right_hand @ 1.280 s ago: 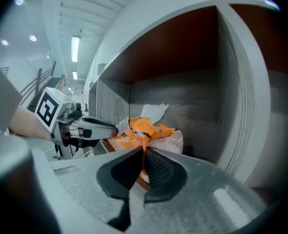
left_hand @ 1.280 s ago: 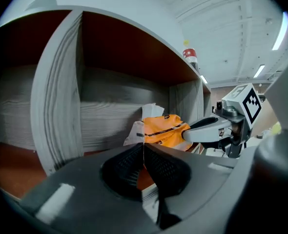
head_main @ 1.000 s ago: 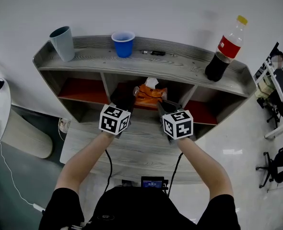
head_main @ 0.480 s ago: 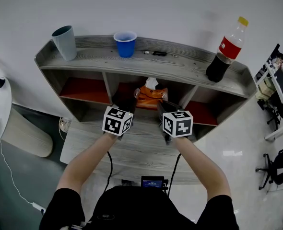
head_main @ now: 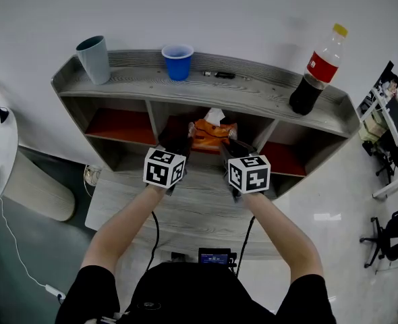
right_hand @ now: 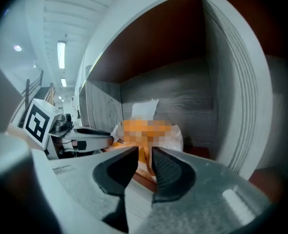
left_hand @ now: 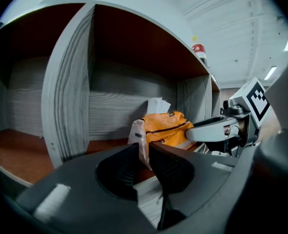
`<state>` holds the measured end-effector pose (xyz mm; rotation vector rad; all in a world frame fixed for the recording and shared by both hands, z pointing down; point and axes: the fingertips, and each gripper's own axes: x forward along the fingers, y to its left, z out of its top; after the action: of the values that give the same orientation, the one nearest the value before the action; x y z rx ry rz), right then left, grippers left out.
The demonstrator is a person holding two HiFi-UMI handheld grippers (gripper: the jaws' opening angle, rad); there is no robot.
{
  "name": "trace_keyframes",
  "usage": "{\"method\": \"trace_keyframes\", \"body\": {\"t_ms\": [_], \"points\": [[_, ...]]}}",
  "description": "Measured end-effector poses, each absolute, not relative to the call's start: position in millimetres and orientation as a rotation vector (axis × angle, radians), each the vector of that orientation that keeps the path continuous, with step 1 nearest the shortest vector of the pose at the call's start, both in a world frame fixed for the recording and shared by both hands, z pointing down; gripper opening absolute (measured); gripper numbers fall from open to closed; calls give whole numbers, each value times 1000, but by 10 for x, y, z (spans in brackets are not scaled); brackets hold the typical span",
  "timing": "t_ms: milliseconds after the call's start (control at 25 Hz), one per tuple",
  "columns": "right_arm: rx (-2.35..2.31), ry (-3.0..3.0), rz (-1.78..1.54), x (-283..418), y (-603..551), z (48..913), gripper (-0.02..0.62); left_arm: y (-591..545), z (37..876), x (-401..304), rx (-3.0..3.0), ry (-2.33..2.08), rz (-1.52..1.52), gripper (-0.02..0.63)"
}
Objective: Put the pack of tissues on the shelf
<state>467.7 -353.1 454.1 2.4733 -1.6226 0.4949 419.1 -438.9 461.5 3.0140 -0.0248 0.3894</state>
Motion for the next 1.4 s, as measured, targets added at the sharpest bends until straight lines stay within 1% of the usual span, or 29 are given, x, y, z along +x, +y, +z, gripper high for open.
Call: {"method": "trace_keyframes", "body": {"t_ms": [120, 280, 600, 680, 800, 880, 960, 1040, 1080, 1400], "points": [[2476, -1625, 462, 4666, -3532, 4492, 103, -4397, 4562, 4191, 2997, -14, 359, 111], [2502, -1627, 417, 4669, -3518, 4416, 144, -4372, 4503, 4172, 3028, 2, 354, 150], [2486, -1689, 242, 4471, -3379, 4121, 146, -4142, 4250, 3958, 3188, 93, 254, 155], [2453, -1705, 193, 4364, -3317, 4075, 145, -4043, 4199, 3875, 3210, 135, 210, 139], [2420, -1735, 140, 4203, -3216, 4056, 125, -3891, 4154, 3748, 3210, 194, 145, 89], [2416, -1753, 131, 4120, -3149, 4083, 84, -3797, 4182, 3683, 3187, 231, 134, 33], [2422, -1764, 149, 4065, -3094, 4152, 35, -3723, 4244, 3631, 3160, 251, 136, 4], [2430, -1775, 183, 4028, -3055, 4248, 8, -3655, 4336, 3590, 3146, 256, 151, 4], [2435, -1779, 201, 4014, -3036, 4300, 5, -3611, 4393, 3570, 3143, 260, 162, 4], [2474, -1785, 299, 3968, -2902, 4576, 5, -3370, 4761, 3455, 3072, 279, 237, 4]]}}
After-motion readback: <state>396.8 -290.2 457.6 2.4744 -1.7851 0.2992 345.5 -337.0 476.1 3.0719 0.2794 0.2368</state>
